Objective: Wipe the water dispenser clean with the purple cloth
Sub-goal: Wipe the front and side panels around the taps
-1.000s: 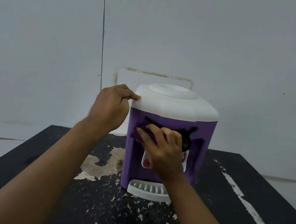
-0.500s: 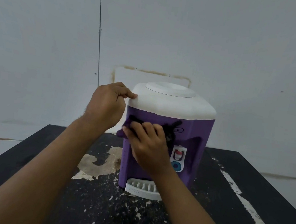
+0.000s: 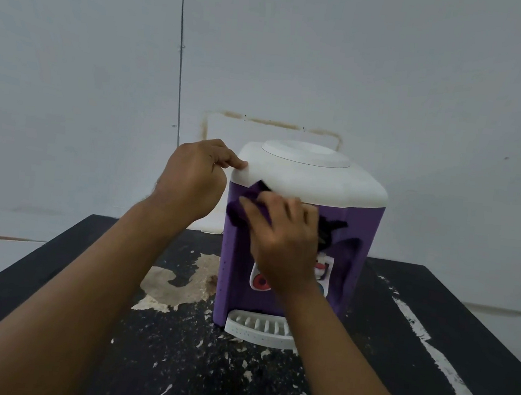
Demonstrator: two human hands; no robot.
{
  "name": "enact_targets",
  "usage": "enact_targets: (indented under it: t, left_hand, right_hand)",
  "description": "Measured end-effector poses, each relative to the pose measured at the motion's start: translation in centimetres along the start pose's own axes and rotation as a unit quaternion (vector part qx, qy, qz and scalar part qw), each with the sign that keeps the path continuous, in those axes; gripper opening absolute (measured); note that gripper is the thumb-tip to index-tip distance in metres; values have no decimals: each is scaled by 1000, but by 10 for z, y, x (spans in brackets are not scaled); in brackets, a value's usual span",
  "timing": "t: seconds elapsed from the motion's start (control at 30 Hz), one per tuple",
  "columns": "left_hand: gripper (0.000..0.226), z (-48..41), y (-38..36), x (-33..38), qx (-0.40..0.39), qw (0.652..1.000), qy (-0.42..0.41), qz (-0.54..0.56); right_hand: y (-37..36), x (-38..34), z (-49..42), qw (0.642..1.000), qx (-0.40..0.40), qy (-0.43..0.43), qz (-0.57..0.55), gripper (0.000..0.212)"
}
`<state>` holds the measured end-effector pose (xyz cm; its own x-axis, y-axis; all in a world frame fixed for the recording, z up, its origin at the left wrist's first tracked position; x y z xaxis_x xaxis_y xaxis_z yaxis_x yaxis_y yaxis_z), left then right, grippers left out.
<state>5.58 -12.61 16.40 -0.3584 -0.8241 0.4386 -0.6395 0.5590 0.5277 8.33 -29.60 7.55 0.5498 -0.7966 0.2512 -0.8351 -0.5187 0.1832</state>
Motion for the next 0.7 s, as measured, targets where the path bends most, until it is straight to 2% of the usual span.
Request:
enact_targets:
  t: [0.1,0.3,0.43,0.5,0.63,0.7]
  left_hand:
    - [64,1,0,-1,-2,1000,4,-7]
    - [62,2,0,-1,-2,1000,-1,7]
    - [60,2,1,2,4,1000,7,6]
    - [60,3,1,2,4,1000,9,5]
    - [60,3,1,4,-3,1000,16,-5]
    - [60,3,1,3,-5,1000,16,-9]
  right_hand:
    - [0,2,30,1000,-21,7,1,26]
    - [29,57,58,982,44,-160,-86,22]
    - [32,62,20,973,74,-205,-72,22]
    - [29,50,3,978,70,-187,-56,24]
    - [9,4,10,999,-2,-47,8,24]
    - [5,1,35,999,-22,-39,17,30]
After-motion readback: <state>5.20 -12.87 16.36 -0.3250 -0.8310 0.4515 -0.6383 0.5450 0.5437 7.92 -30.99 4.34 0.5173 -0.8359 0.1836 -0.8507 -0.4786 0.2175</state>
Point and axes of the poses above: each hand's wrist, its own z-axis away from the middle knuckle, its own y-axis out of the back of the hand, x = y × z, the point moved 4 cm from there along -z, towards the middle knuckle, and after that the axes turned 5 degrees about -x, right-handed, at the moved point
